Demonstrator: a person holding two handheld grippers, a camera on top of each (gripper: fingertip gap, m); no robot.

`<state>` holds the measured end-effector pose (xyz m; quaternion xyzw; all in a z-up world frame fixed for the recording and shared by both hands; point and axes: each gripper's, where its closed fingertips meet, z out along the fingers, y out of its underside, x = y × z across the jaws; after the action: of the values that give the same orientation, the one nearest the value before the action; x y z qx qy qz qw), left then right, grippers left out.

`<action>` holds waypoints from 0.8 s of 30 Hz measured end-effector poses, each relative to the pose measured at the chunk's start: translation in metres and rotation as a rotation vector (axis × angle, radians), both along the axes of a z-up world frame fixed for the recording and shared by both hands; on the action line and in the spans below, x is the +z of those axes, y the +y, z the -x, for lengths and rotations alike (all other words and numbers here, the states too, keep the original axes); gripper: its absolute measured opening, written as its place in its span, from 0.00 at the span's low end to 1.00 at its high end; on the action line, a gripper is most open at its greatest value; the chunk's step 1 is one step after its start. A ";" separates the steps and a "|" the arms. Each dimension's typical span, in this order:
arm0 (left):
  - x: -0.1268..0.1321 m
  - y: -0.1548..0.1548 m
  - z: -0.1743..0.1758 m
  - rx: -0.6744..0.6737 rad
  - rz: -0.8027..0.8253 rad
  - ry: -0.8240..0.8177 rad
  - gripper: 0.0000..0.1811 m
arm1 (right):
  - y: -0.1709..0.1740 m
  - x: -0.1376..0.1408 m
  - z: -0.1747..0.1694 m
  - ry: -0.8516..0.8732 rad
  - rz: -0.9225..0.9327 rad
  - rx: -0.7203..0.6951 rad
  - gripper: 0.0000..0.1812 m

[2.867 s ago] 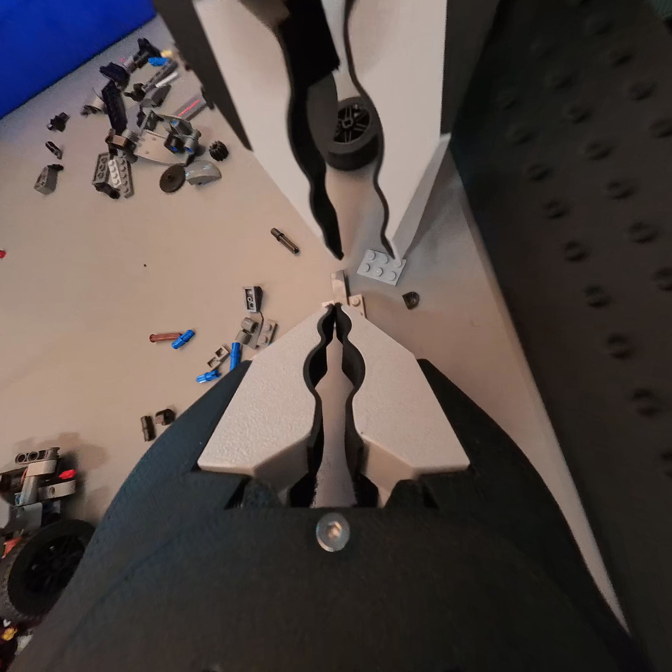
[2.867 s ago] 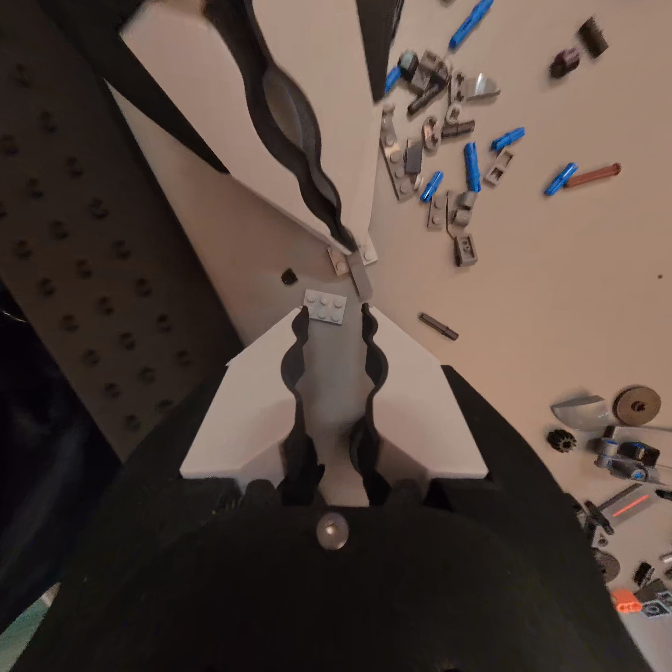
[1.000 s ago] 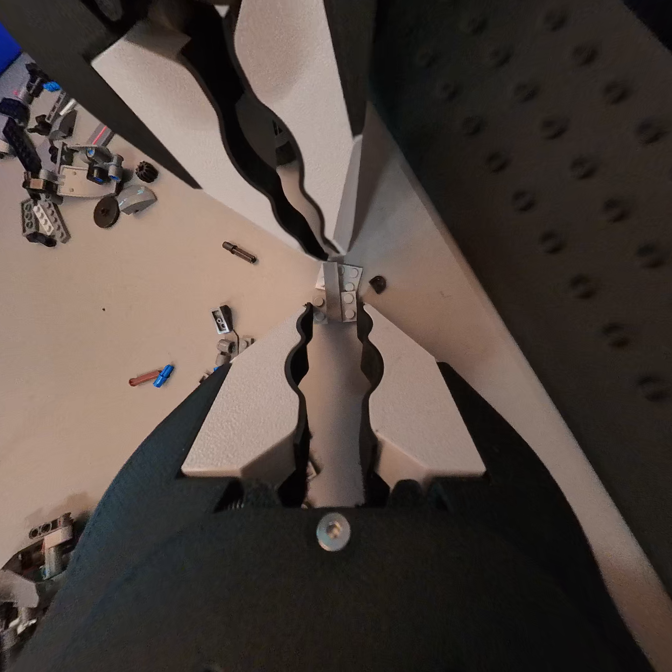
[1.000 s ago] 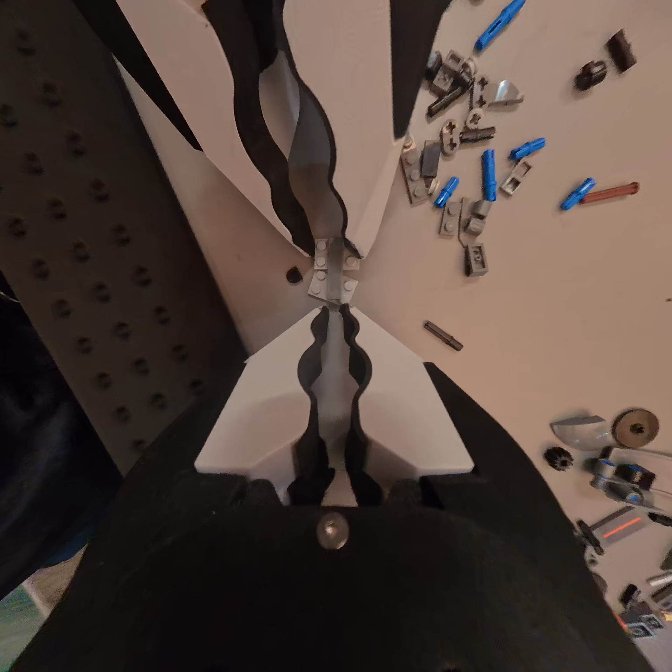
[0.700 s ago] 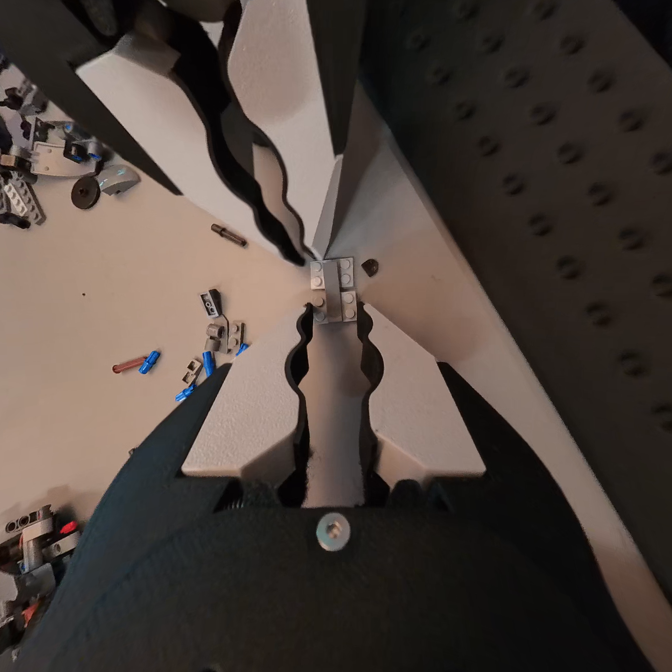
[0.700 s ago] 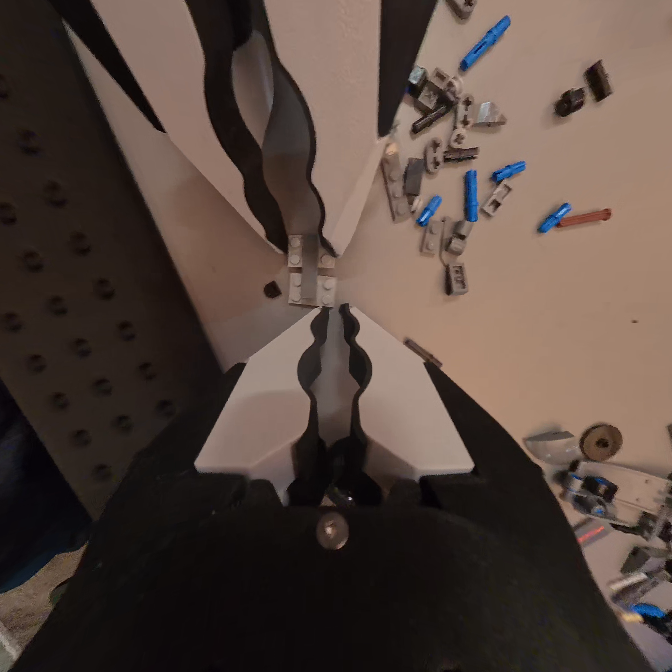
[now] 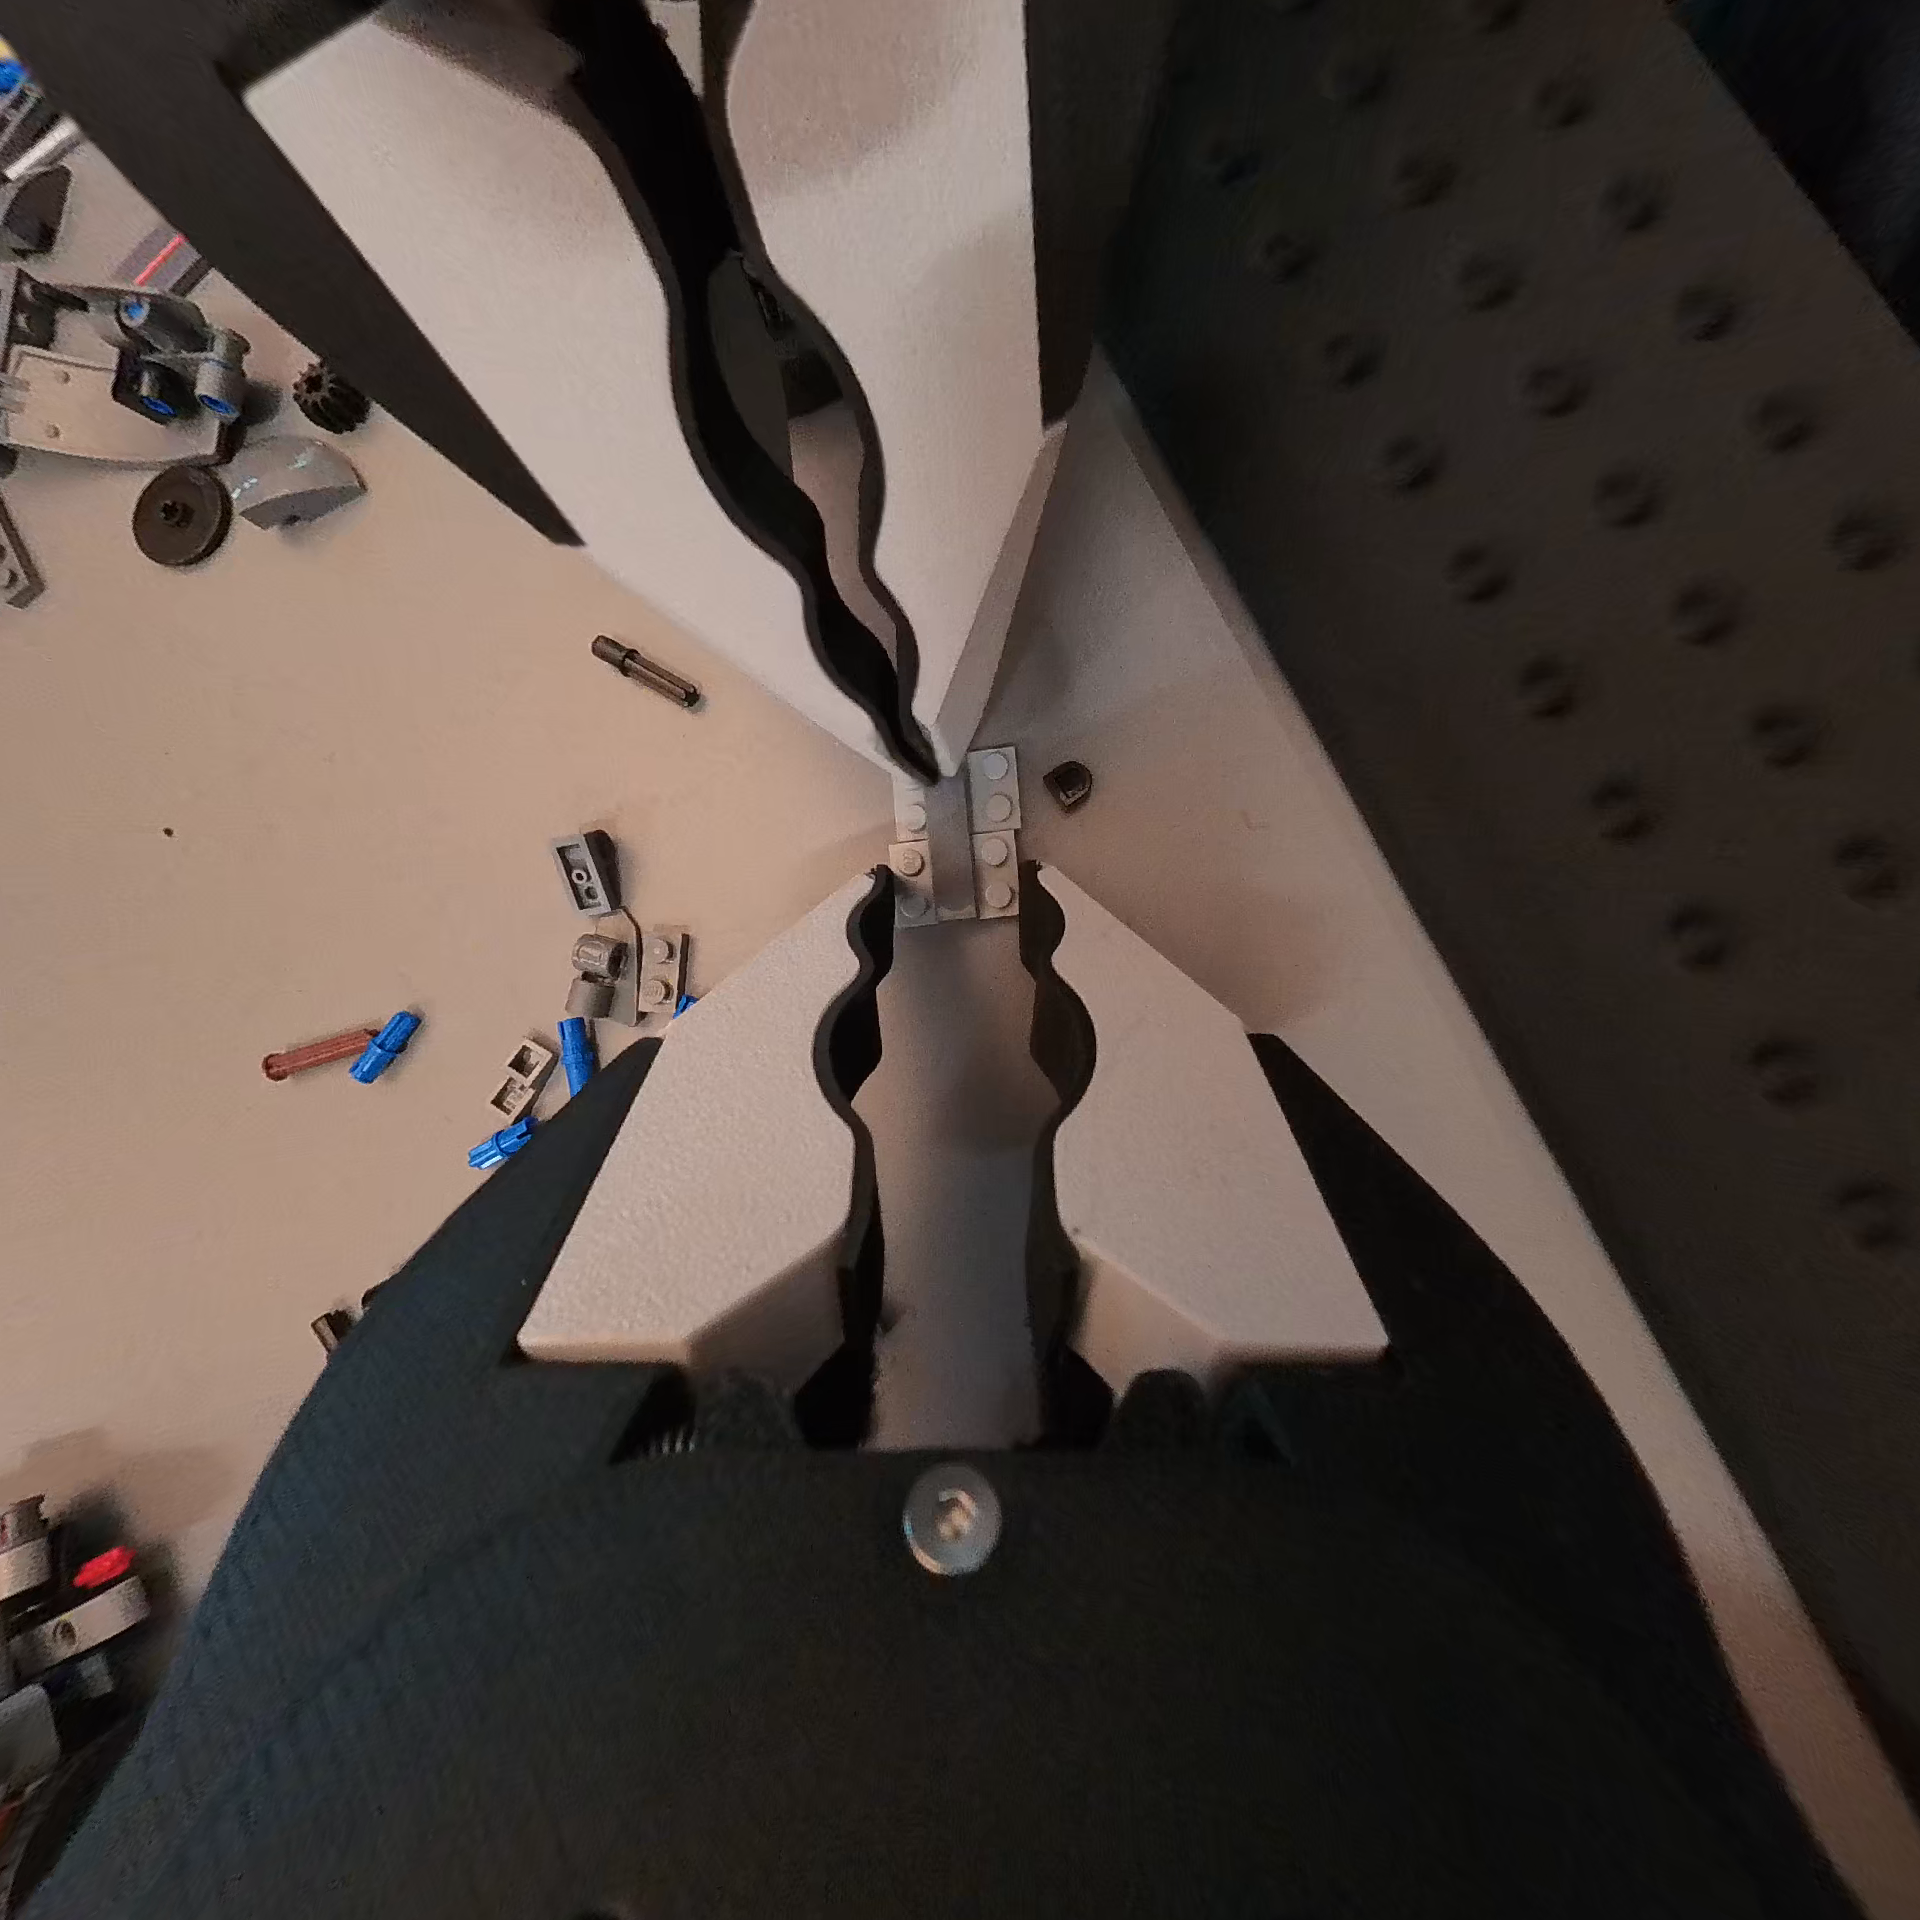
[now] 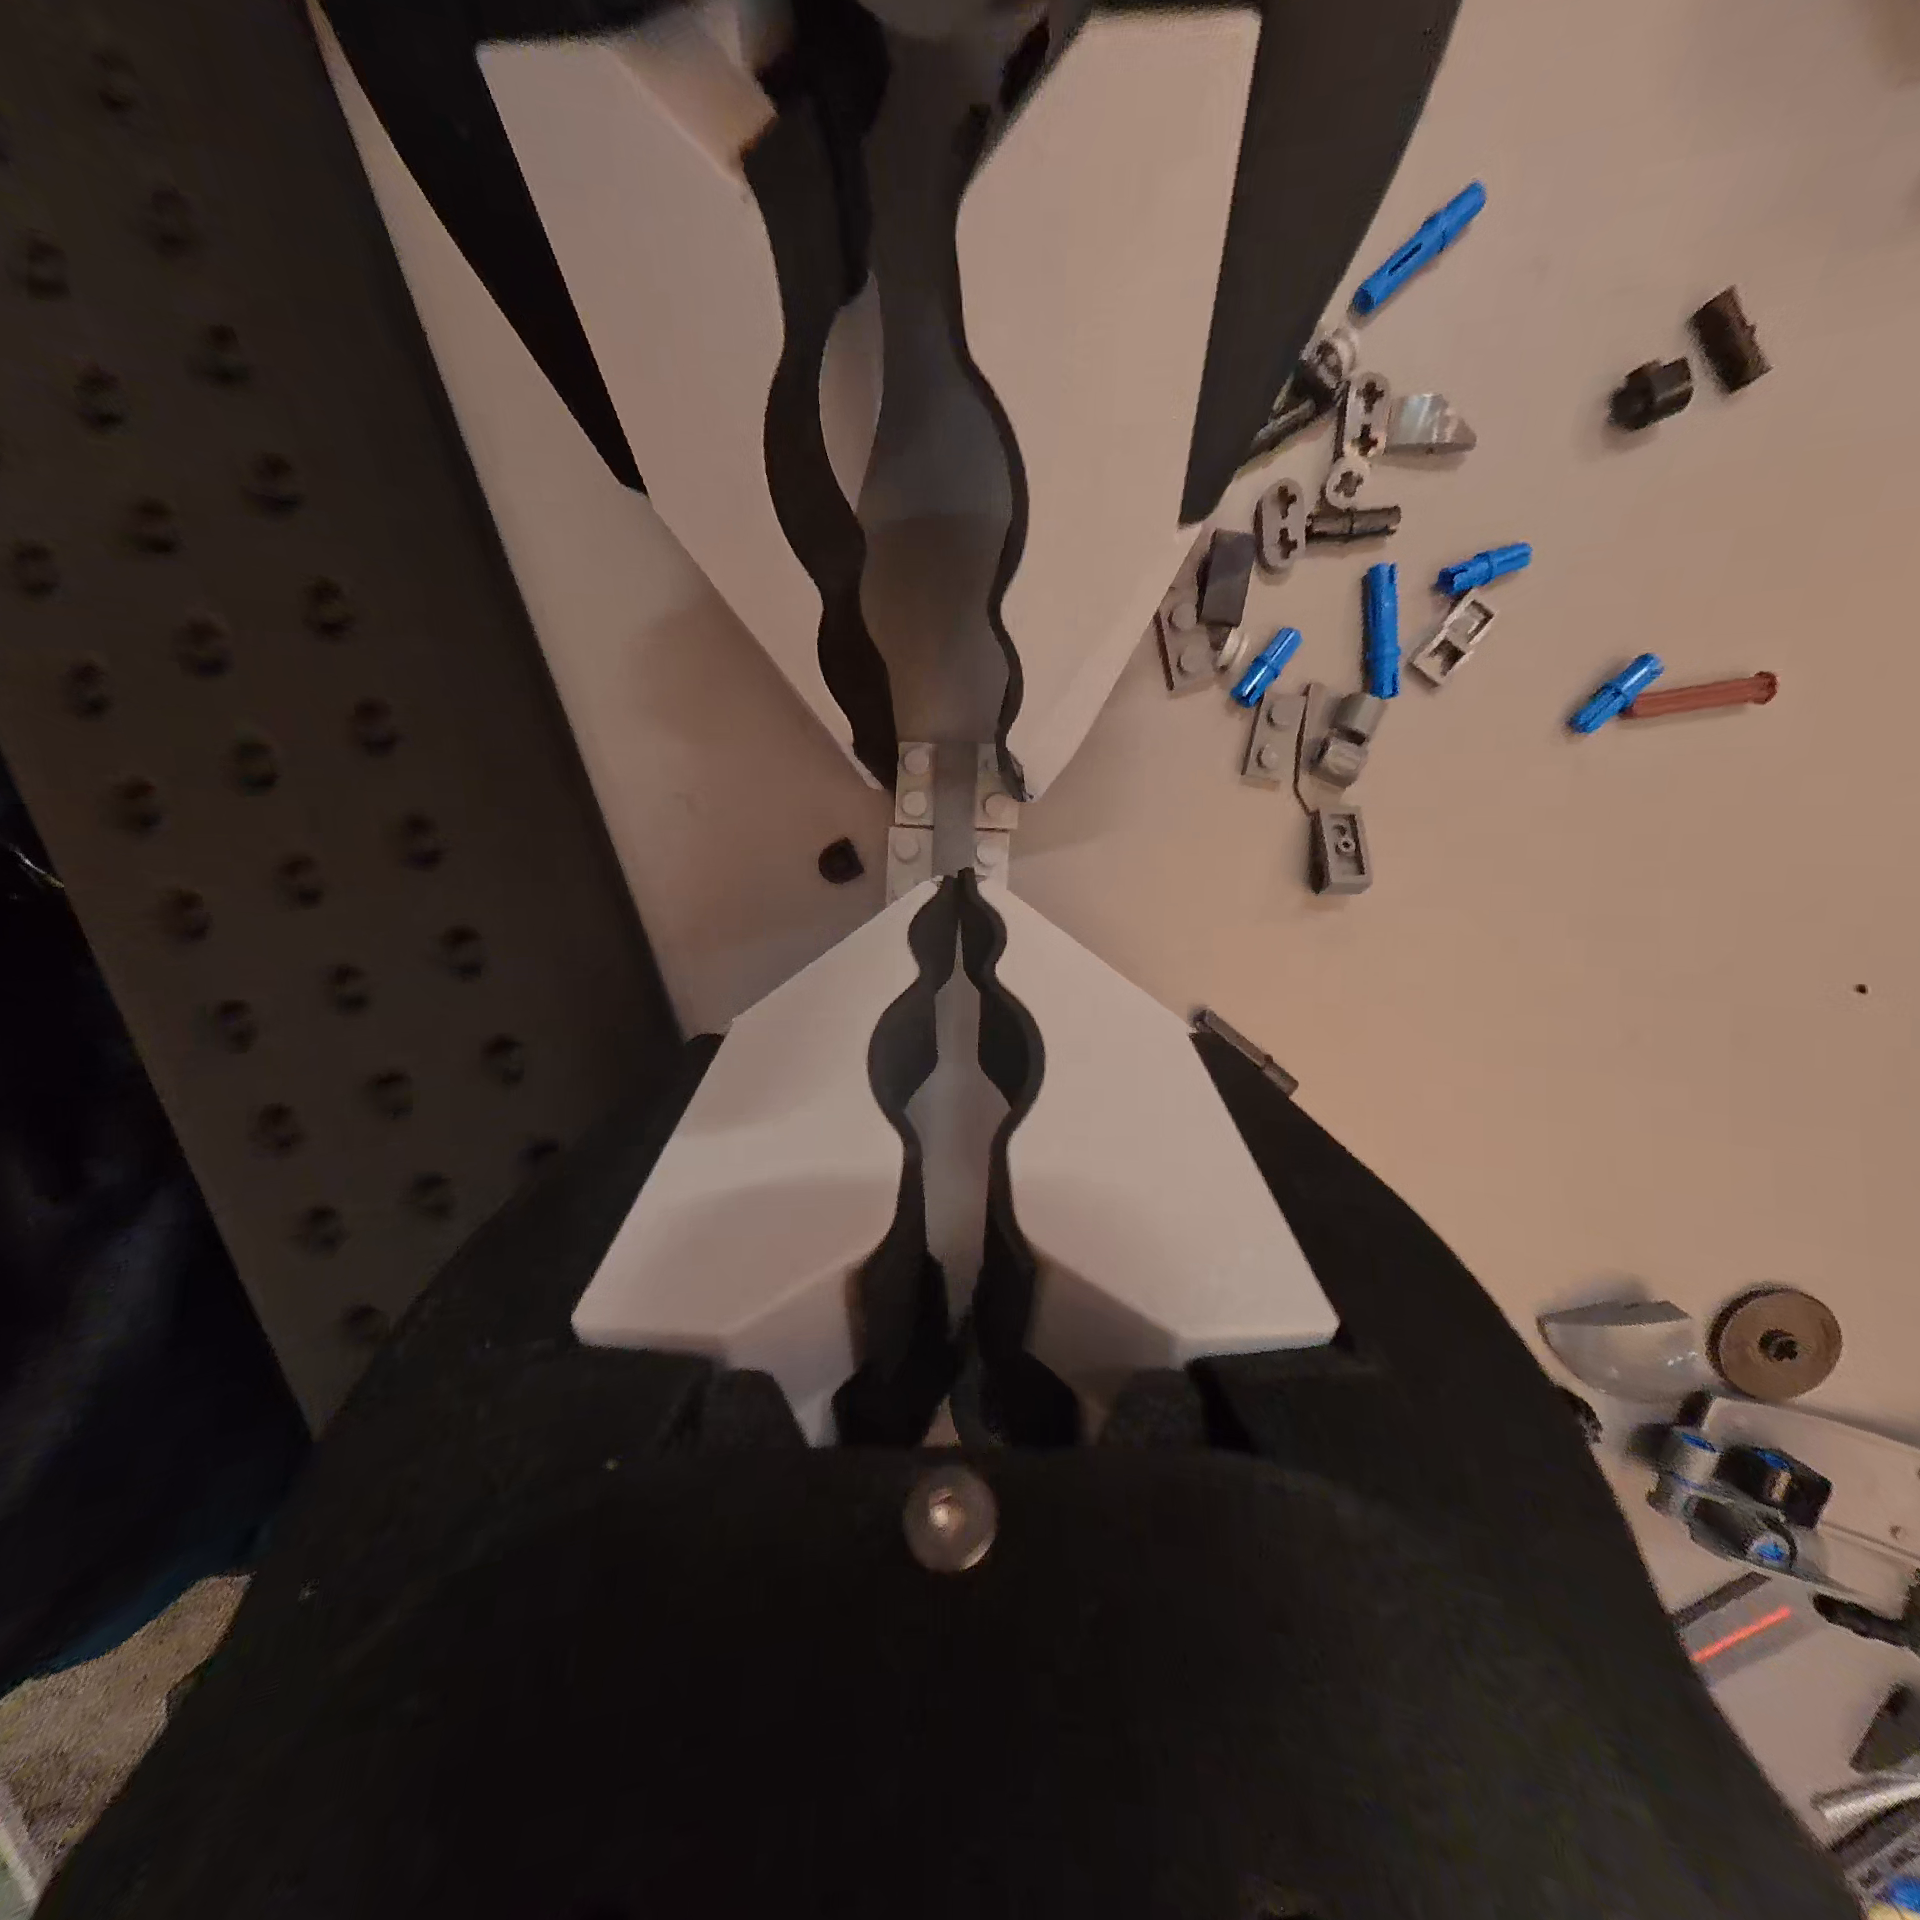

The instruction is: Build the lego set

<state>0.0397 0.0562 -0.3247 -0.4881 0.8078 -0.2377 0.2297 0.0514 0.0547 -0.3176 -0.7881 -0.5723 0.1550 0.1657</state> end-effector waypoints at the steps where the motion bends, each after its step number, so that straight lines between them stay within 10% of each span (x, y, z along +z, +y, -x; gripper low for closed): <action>1: 0.000 0.000 0.000 0.001 0.001 0.001 0.12 | -0.001 0.000 0.001 0.006 0.005 0.001 0.00; 24: -0.001 -0.001 -0.002 0.010 0.031 0.012 0.12 | 0.002 -0.002 0.007 0.023 0.052 -0.003 0.00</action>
<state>0.0419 0.0548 -0.3253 -0.4971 0.8030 -0.2458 0.2184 0.0442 0.0562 -0.3193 -0.7910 -0.5651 0.1787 0.1521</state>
